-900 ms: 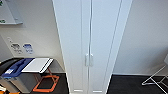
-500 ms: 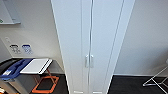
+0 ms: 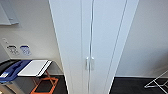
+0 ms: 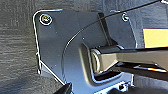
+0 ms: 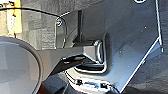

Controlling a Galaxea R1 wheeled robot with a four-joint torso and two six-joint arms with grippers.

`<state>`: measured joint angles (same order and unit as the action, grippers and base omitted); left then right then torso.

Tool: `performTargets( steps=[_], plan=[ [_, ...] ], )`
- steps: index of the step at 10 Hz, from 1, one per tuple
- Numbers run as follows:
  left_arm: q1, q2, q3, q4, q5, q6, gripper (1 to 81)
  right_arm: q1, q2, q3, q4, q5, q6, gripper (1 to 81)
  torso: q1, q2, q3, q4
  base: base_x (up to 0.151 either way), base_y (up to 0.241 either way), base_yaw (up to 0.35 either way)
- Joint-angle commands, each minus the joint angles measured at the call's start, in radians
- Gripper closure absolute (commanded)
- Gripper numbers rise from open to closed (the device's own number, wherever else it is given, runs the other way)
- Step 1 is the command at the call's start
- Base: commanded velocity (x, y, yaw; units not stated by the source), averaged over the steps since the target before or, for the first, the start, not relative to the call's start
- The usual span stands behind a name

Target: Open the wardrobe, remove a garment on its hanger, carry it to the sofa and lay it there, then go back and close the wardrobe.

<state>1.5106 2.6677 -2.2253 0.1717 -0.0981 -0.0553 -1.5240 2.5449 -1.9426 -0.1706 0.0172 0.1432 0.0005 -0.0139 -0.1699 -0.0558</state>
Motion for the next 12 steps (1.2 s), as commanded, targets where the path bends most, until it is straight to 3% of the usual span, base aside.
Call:
performTargets(
  steps=[1,12],
  plan=[
    [-0.025,-0.02,0.013,0.011,0.054,0.003,1.0,0.026,-0.03,0.025,-0.013,-0.059,-0.004,1.0,0.0,0.0,0.0,0.0,0.093,0.0,0.0],
    [-0.023,-0.021,0.012,0.011,0.055,0.003,1.0,0.026,-0.026,0.027,-0.038,-0.062,-0.004,1.0,0.0,0.0,0.0,0.0,0.09,0.0,0.0]
  ],
)
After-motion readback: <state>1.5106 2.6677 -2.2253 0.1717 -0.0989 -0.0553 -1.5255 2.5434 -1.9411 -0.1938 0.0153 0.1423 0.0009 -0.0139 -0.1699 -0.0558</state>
